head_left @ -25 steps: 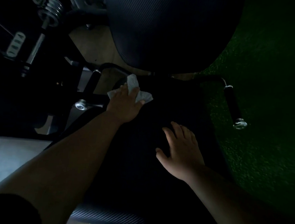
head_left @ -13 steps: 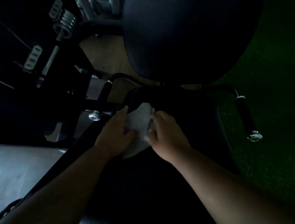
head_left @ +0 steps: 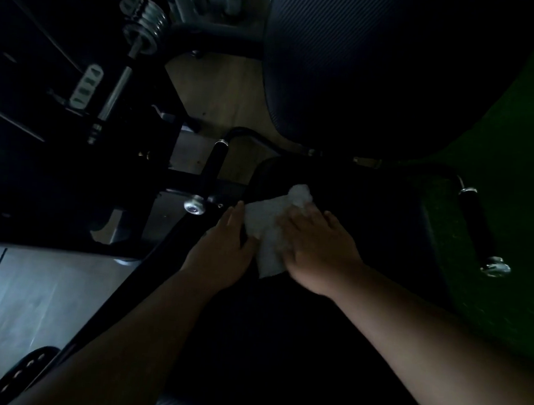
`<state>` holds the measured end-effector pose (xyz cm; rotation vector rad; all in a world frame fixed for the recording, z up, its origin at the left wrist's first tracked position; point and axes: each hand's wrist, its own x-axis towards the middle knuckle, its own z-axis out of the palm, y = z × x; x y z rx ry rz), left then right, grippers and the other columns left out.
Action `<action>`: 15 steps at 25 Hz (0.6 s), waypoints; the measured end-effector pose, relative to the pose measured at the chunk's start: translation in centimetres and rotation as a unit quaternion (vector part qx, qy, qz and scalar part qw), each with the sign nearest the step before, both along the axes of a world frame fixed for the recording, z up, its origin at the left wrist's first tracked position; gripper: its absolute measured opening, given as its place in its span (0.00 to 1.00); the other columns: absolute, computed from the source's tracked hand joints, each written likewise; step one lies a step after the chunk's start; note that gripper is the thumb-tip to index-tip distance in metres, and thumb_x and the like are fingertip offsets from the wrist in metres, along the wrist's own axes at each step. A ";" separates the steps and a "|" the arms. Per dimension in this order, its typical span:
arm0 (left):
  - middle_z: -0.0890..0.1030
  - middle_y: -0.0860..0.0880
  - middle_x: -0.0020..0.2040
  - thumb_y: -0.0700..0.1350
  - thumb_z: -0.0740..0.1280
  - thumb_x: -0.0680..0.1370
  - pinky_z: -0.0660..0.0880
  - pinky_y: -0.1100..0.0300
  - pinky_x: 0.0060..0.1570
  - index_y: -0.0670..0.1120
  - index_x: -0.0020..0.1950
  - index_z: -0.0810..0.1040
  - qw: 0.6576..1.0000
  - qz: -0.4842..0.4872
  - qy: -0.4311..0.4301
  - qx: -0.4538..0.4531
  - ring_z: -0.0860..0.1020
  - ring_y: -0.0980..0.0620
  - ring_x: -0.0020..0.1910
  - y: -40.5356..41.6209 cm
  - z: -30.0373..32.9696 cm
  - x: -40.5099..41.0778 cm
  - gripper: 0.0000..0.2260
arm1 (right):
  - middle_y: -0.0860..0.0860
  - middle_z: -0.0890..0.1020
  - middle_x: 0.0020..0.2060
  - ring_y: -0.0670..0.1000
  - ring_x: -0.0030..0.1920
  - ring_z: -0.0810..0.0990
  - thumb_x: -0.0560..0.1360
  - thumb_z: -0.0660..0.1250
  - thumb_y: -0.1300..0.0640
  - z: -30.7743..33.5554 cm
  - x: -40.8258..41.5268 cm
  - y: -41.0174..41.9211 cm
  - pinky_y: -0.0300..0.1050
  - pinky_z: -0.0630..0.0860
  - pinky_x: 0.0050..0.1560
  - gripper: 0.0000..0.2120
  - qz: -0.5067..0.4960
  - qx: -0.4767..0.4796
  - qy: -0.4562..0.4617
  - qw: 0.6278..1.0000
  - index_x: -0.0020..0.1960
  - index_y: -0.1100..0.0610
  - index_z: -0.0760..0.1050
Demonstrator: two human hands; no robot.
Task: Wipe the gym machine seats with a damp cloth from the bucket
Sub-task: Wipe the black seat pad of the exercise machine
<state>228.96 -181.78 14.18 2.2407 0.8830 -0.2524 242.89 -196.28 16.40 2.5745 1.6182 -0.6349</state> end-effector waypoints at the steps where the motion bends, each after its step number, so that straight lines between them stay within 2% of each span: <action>1: 0.53 0.46 0.81 0.62 0.57 0.80 0.61 0.44 0.73 0.52 0.81 0.48 0.999 -0.025 0.023 0.028 0.59 0.43 0.77 -0.3 0.1 0.4 0.34 | 0.50 0.57 0.79 0.56 0.78 0.49 0.80 0.51 0.43 -0.5 1.5 -0.4 0.59 0.50 0.75 0.28 -0.028 -0.017 -0.029 0.999 0.78 0.48 0.54; 3: 0.49 0.43 0.81 0.66 0.55 0.79 0.63 0.37 0.70 0.55 0.80 0.46 0.993 -0.058 0.067 0.076 0.57 0.39 0.77 -0.6 0.1 1.2 0.34 | 0.53 0.52 0.80 0.59 0.79 0.46 0.80 0.50 0.42 -1.3 4.3 -1.0 0.61 0.46 0.75 0.29 -0.096 -0.066 -0.068 0.991 0.79 0.47 0.51; 6: 0.48 0.42 0.81 0.69 0.53 0.78 0.64 0.37 0.69 0.57 0.80 0.44 0.992 -0.063 0.082 0.072 0.57 0.38 0.77 -0.6 -0.1 1.9 0.35 | 0.55 0.49 0.80 0.63 0.78 0.42 0.80 0.50 0.41 -2.6 5.6 -0.1 0.62 0.46 0.76 0.29 -0.139 -0.062 -0.032 0.988 0.79 0.44 0.51; 11: 0.49 0.44 0.81 0.71 0.52 0.76 0.65 0.40 0.68 0.59 0.79 0.44 0.993 -0.063 0.075 0.071 0.58 0.38 0.76 -0.3 -0.6 1.6 0.36 | 0.53 0.54 0.80 0.62 0.78 0.44 0.77 0.45 0.37 -3.6 4.8 2.5 0.59 0.49 0.76 0.31 0.017 0.005 0.054 0.998 0.79 0.43 0.53; 12: 0.49 0.44 0.81 0.72 0.52 0.76 0.65 0.39 0.68 0.59 0.79 0.44 0.992 -0.065 0.077 0.074 0.59 0.38 0.76 -0.3 -0.7 1.6 0.36 | 0.51 0.55 0.79 0.61 0.78 0.46 0.75 0.45 0.36 -3.7 5.8 2.0 0.58 0.52 0.76 0.32 0.012 0.015 0.058 0.998 0.78 0.42 0.54; 14: 0.49 0.45 0.81 0.72 0.52 0.75 0.67 0.39 0.67 0.59 0.79 0.43 0.991 -0.065 0.077 0.090 0.61 0.38 0.75 -0.5 -0.7 1.6 0.37 | 0.50 0.56 0.78 0.60 0.77 0.51 0.73 0.47 0.33 -4.3 8.8 1.4 0.59 0.57 0.75 0.34 -0.069 0.014 0.006 0.997 0.78 0.40 0.52; 15: 0.50 0.45 0.81 0.73 0.51 0.75 0.67 0.40 0.66 0.59 0.79 0.43 0.990 -0.063 0.074 0.097 0.61 0.38 0.74 -0.6 -0.7 1.6 0.38 | 0.51 0.54 0.78 0.61 0.77 0.49 0.73 0.45 0.34 -4.6 9.7 1.7 0.61 0.55 0.75 0.34 -0.101 -0.018 -0.020 0.995 0.78 0.41 0.50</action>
